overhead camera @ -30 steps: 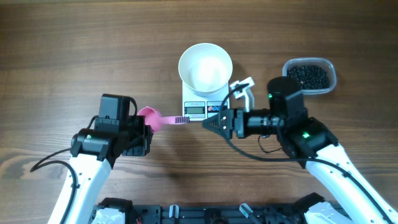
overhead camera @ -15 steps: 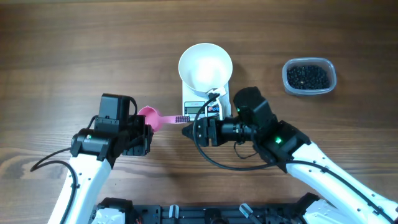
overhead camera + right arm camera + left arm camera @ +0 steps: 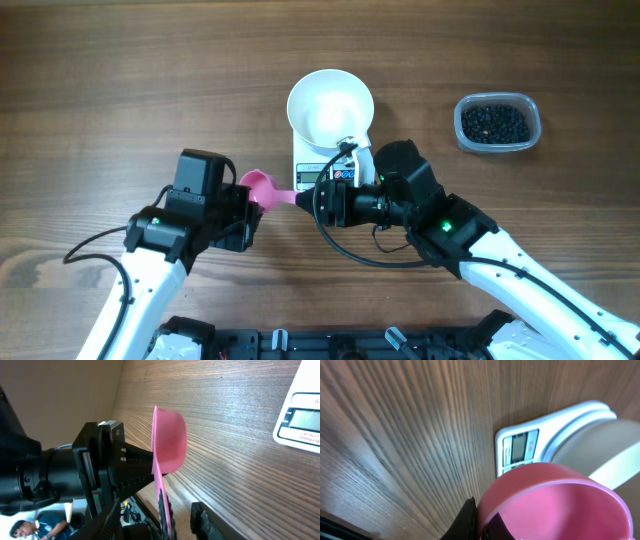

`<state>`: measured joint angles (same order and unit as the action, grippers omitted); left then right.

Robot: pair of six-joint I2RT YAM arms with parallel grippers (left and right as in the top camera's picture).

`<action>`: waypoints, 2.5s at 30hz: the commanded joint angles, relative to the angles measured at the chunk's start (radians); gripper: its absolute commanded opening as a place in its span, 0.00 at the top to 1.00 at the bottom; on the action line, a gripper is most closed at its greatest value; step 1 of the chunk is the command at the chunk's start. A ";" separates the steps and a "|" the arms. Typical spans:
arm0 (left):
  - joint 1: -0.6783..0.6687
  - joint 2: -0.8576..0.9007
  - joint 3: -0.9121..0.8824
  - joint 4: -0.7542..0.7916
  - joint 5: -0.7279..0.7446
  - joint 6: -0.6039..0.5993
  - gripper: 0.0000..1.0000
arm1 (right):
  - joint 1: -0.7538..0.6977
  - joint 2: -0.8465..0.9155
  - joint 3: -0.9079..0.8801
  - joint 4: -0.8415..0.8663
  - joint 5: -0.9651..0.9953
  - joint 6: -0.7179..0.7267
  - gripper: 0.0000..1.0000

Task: Scoop item into bowl and weigh 150g on scale
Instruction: 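Grasp the pink scoop handle with the right gripper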

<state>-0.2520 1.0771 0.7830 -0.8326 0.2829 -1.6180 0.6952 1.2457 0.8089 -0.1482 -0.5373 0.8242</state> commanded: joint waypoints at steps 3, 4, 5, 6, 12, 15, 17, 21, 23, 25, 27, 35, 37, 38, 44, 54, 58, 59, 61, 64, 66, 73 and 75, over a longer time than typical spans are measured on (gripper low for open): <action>-0.028 0.004 -0.005 0.018 -0.002 0.005 0.96 | 0.006 0.011 0.014 0.006 -0.032 0.048 0.55; -0.028 0.004 -0.005 0.018 -0.002 0.005 0.96 | 0.006 0.011 0.014 0.005 -0.032 0.048 0.55; -0.028 0.004 -0.005 0.018 -0.002 0.005 0.96 | 0.006 0.011 0.014 0.005 -0.032 0.048 0.57; -0.028 0.004 -0.005 0.018 -0.001 0.005 0.96 | 0.006 0.011 0.014 0.006 -0.032 0.048 0.59; -0.057 0.004 -0.005 0.051 0.013 -0.040 0.96 | 0.014 0.011 0.014 0.007 -0.031 0.048 0.62; -0.089 0.004 -0.005 0.068 0.011 -0.040 0.96 | 0.014 0.011 0.014 0.006 -0.024 0.048 0.64; -0.108 0.004 -0.005 0.074 0.005 -0.040 0.96 | 0.014 0.011 0.014 0.006 -0.020 0.048 0.67; -0.126 0.004 -0.005 0.074 0.005 -0.044 0.96 | 0.014 0.011 0.014 0.007 -0.016 0.051 0.72; -0.130 0.004 -0.005 0.074 0.005 -0.045 0.96 | 0.014 0.011 0.014 0.007 -0.016 0.052 0.74; -0.136 0.004 -0.005 0.074 0.005 -0.067 0.96 | 0.014 0.011 0.014 0.007 -0.016 0.056 0.77; -0.144 0.004 -0.005 0.079 0.005 -0.077 0.96 | 0.014 0.011 0.014 0.007 -0.016 0.070 0.80; -0.157 0.004 -0.005 0.085 0.005 -0.076 0.96 | 0.014 0.011 0.014 0.009 -0.012 0.069 0.85; -0.157 0.004 -0.005 0.084 0.005 -0.072 0.96 | 0.014 0.011 0.014 0.009 -0.012 0.069 0.87; -0.157 0.004 -0.005 0.085 0.005 -0.069 0.96 | 0.014 0.011 0.014 0.009 -0.012 0.068 0.87; -0.157 0.004 -0.005 0.084 0.006 -0.065 0.96 | 0.014 0.011 0.014 0.009 -0.012 0.066 0.87; -0.157 0.004 -0.005 0.061 0.006 -0.061 0.96 | 0.014 0.011 0.014 0.009 -0.008 0.066 0.89; -0.157 0.004 -0.005 0.057 0.006 -0.034 0.96 | 0.014 0.011 0.014 0.009 -0.004 0.066 0.81; -0.157 0.004 -0.005 0.056 0.006 -0.026 0.96 | 0.014 0.011 0.014 0.009 0.000 0.066 0.80; -0.157 0.004 -0.005 0.055 0.005 -0.016 0.96 | 0.014 0.011 0.014 0.009 0.000 0.066 0.81; -0.157 0.004 -0.005 0.055 0.005 -0.016 0.96 | 0.014 0.011 0.014 0.009 -0.001 0.066 0.84; -0.157 0.004 -0.005 0.055 0.005 -0.017 0.96 | 0.014 0.011 0.014 0.008 -0.002 0.066 0.85; -0.157 0.004 -0.005 0.055 0.004 -0.018 0.96 | 0.014 0.011 0.014 0.005 -0.014 0.066 0.86; -0.156 0.004 -0.005 0.055 0.004 -0.021 0.96 | 0.014 0.011 0.014 0.004 -0.025 0.066 0.85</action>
<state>-0.4011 1.0771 0.7830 -0.7704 0.2867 -1.6581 0.7044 1.2533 0.8085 -0.1555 -0.5304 0.8928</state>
